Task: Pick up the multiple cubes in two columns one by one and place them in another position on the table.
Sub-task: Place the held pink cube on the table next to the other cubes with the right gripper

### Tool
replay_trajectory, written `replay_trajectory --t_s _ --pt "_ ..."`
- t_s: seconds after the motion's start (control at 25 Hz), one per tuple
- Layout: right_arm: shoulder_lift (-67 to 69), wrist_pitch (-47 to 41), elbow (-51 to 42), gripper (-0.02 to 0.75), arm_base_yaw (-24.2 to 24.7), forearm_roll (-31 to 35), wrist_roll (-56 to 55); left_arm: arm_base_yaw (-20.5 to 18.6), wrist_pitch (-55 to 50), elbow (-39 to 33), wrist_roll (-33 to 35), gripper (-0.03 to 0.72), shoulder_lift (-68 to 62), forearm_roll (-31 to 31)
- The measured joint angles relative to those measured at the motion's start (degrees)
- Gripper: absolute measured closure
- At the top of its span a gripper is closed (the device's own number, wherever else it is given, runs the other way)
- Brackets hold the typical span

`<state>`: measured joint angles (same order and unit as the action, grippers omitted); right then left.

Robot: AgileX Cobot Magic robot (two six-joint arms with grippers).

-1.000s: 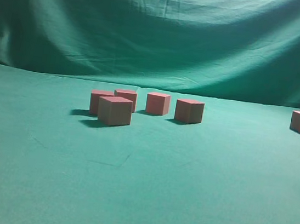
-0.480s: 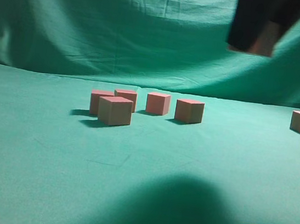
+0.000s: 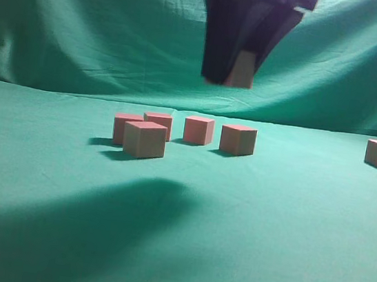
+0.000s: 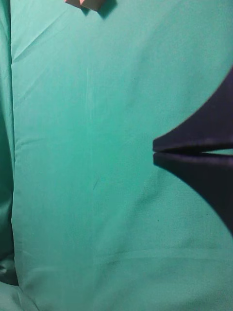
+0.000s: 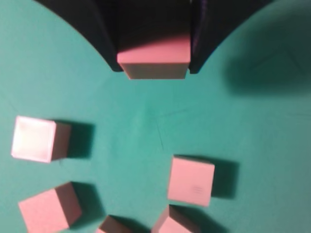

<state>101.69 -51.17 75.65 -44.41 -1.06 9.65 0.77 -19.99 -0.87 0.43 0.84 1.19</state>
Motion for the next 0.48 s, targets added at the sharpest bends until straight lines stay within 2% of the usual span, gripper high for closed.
replay_trajectory --t_s 0.48 --pt "9.85 2.81 2.97 0.474 -1.14 -0.05 5.27 0.0 0.0 0.0 0.0 0.688 0.0 0.0"
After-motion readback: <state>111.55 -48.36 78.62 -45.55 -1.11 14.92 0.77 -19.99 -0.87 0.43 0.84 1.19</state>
